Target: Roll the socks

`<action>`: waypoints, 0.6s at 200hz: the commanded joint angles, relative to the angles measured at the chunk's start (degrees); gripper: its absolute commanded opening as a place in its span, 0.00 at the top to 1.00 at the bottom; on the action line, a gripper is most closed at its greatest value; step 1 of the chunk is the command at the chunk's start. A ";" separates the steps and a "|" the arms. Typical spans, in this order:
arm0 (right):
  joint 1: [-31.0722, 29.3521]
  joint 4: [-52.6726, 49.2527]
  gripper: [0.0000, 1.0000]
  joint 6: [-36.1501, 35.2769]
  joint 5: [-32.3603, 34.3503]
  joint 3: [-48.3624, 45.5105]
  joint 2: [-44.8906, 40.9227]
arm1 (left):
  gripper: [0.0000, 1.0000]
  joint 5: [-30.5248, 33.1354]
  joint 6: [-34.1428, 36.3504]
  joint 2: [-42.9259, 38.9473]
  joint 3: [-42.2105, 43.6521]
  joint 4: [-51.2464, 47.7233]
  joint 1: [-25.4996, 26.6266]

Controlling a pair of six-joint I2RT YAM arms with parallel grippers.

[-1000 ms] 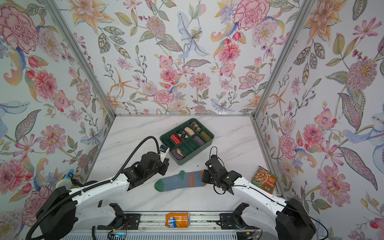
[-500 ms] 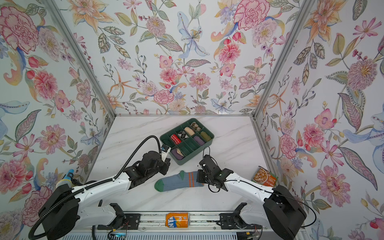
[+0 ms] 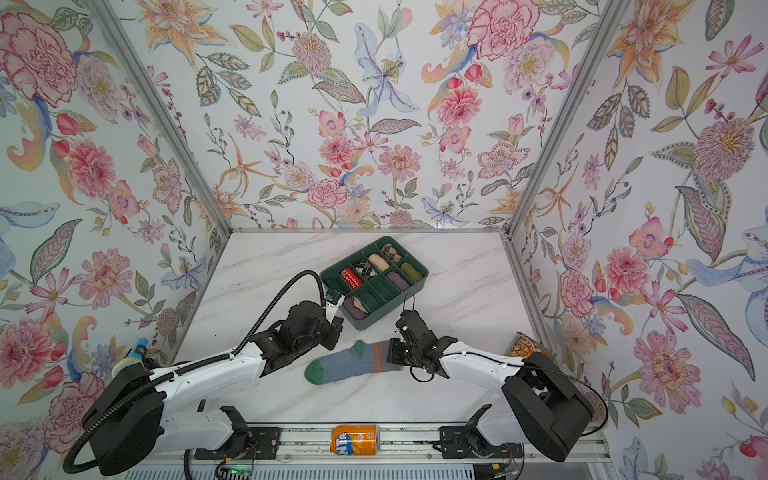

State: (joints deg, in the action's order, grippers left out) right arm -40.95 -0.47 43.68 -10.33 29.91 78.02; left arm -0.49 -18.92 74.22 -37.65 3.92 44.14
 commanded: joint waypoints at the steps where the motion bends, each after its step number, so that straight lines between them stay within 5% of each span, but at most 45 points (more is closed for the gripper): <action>1: 2.25 6.15 0.97 1.57 -4.73 -3.52 1.32 | 1.00 -2.09 0.53 0.66 -1.75 -0.05 -0.55; 120: 5.62 5.61 0.66 -0.64 -9.62 -3.45 0.45 | 1.00 -4.51 0.72 4.03 -4.80 -0.59 -0.45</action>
State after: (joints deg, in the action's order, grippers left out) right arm -35.90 9.28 44.56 -19.97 26.44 79.85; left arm -3.88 -18.90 77.19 -40.56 3.90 44.14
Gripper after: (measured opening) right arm 0.318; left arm 0.048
